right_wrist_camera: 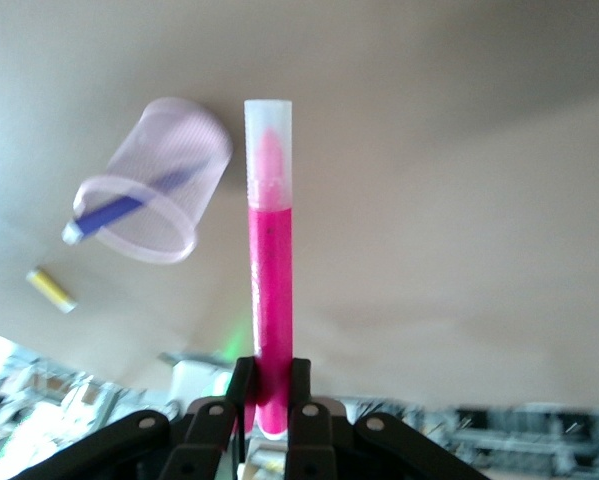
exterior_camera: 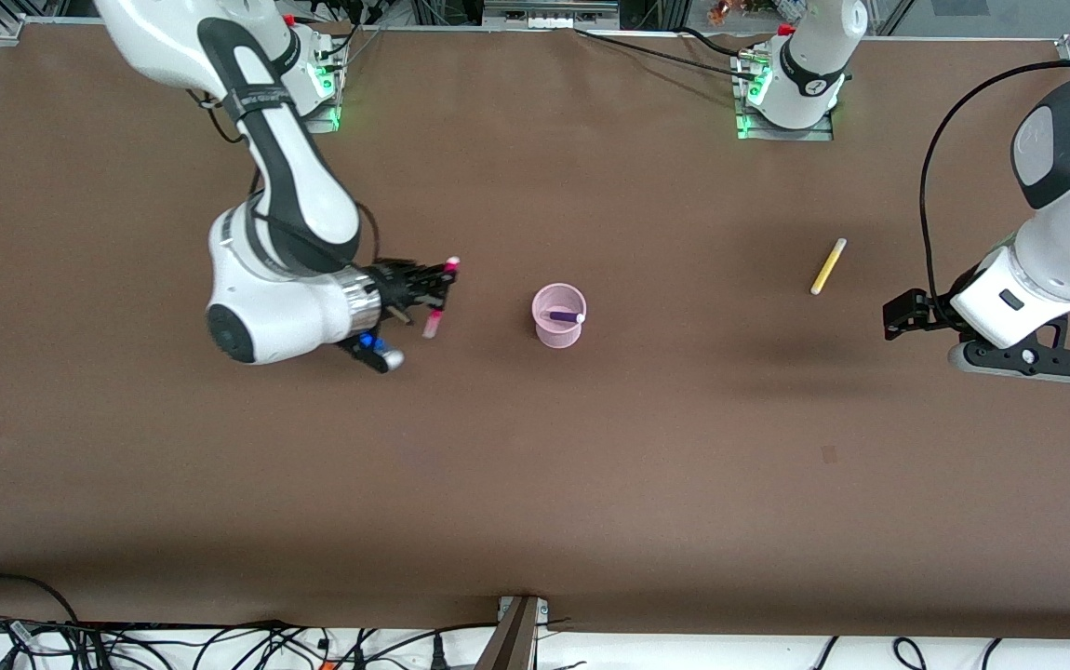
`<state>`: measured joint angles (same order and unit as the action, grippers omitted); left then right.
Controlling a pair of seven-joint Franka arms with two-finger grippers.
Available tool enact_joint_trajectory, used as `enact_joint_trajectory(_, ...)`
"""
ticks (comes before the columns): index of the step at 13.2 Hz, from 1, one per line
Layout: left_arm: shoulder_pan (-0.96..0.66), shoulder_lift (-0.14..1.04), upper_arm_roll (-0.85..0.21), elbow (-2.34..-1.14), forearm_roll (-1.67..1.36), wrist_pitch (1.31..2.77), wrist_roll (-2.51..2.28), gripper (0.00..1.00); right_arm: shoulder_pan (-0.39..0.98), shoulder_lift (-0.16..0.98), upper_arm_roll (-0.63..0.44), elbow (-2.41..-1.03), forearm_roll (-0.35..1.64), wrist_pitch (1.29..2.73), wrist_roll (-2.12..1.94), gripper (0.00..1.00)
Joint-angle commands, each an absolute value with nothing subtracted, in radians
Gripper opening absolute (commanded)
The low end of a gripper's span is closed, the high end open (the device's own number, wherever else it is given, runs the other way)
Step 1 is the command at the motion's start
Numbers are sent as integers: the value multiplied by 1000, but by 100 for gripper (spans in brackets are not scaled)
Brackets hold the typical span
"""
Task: Organize pens into pink holder with both arms
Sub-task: 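Lift the pink marker and carry it over the pink holder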
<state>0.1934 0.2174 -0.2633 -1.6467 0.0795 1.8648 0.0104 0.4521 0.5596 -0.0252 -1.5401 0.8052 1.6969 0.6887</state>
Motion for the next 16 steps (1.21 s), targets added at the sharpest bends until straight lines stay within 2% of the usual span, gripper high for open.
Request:
enact_joint_trajectory(1,201,227,-268,-1631,75,1855,35,100,559,575,-31,-1500,926,1774,857,0)
enact_joint_trajectory(4,201,227,-268,-1631,77,1855,34,100,702,597,-31,-1499,985,1932,955,0)
enact_joint_trajectory(9,201,229,-268,-1632,77,1855,34,100,768,650,-32,-1489,951,2048,930,0)
enact_joint_trajectory(16,198,229,-268,-1632,77,1853,31,100,759,683,-37,-1488,913,2054,761,0)
